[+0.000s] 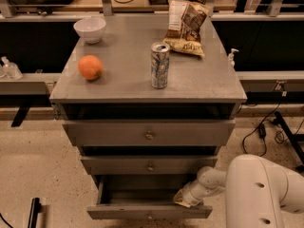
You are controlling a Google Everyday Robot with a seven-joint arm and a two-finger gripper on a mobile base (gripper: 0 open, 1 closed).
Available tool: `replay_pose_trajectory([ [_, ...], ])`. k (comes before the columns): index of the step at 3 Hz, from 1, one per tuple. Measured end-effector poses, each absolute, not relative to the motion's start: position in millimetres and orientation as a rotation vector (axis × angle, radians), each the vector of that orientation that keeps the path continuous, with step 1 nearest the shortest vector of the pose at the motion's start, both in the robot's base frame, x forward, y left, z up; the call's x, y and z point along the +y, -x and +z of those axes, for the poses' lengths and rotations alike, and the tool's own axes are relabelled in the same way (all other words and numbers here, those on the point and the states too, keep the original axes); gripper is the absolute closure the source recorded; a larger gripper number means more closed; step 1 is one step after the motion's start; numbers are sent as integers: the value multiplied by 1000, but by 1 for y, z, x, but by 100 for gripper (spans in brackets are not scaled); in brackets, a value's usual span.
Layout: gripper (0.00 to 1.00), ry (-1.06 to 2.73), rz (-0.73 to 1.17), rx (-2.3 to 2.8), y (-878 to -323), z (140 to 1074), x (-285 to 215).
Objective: Open bottom drawer
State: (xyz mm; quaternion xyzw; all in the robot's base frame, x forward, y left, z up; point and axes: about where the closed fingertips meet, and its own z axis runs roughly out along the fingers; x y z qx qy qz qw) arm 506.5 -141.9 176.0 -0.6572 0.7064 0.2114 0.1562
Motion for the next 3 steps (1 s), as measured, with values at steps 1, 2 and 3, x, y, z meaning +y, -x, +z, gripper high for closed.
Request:
replay_pose_trajectory([
  [1,77,1882,605,2022,-507,176,-142],
  [2,99,1886,588,2028,-506,177,-143],
  [3,100,1885,577,2028,-506,180,-144],
])
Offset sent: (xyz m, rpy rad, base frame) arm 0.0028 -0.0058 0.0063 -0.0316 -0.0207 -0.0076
